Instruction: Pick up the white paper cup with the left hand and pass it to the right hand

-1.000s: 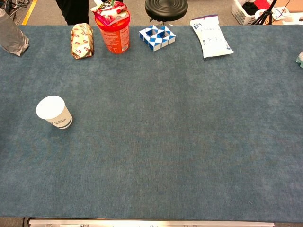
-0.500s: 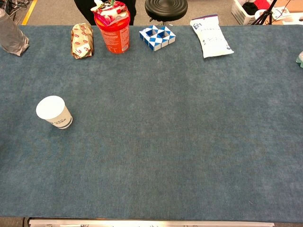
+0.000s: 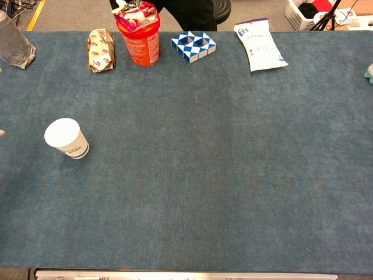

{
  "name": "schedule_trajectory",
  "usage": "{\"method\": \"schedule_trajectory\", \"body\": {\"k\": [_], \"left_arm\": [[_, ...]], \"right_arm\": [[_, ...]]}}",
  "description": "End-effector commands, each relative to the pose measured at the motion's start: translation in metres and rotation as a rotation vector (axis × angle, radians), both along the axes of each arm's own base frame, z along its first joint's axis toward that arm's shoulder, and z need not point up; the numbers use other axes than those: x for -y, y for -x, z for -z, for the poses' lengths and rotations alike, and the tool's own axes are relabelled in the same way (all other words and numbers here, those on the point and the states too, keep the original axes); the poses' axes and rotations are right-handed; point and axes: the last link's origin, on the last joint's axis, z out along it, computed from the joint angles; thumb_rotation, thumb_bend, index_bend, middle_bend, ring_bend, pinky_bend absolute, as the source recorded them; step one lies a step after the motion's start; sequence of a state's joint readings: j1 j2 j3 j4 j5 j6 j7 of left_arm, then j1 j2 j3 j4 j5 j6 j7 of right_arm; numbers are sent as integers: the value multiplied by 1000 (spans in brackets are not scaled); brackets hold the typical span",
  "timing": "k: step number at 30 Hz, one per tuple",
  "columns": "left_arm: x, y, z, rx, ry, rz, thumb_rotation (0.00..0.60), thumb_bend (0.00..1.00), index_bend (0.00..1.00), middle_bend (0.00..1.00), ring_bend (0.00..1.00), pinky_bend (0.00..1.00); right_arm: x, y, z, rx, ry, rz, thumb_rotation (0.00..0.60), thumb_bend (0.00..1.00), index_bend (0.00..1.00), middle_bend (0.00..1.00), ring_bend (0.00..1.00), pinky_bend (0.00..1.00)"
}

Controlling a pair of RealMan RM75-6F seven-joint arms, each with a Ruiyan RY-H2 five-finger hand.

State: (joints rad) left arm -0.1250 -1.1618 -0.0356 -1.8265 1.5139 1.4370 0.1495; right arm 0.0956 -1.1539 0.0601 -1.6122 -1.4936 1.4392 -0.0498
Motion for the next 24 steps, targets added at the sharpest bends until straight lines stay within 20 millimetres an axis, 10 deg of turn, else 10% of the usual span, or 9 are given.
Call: {"method": "schedule_trajectory", "body": {"k": [1, 24], "left_arm": [[-1, -5, 2, -3, 19, 9, 600, 24, 174, 197, 329, 694], [-8, -40, 32, -21, 253, -32, 527, 23, 2, 0, 135, 505]], "right_arm": [[1, -1, 0, -1, -2, -3, 600, 0, 142, 200, 261, 571], [10, 1, -4, -11, -2, -7, 600, 0, 142, 201, 261, 571]]}}
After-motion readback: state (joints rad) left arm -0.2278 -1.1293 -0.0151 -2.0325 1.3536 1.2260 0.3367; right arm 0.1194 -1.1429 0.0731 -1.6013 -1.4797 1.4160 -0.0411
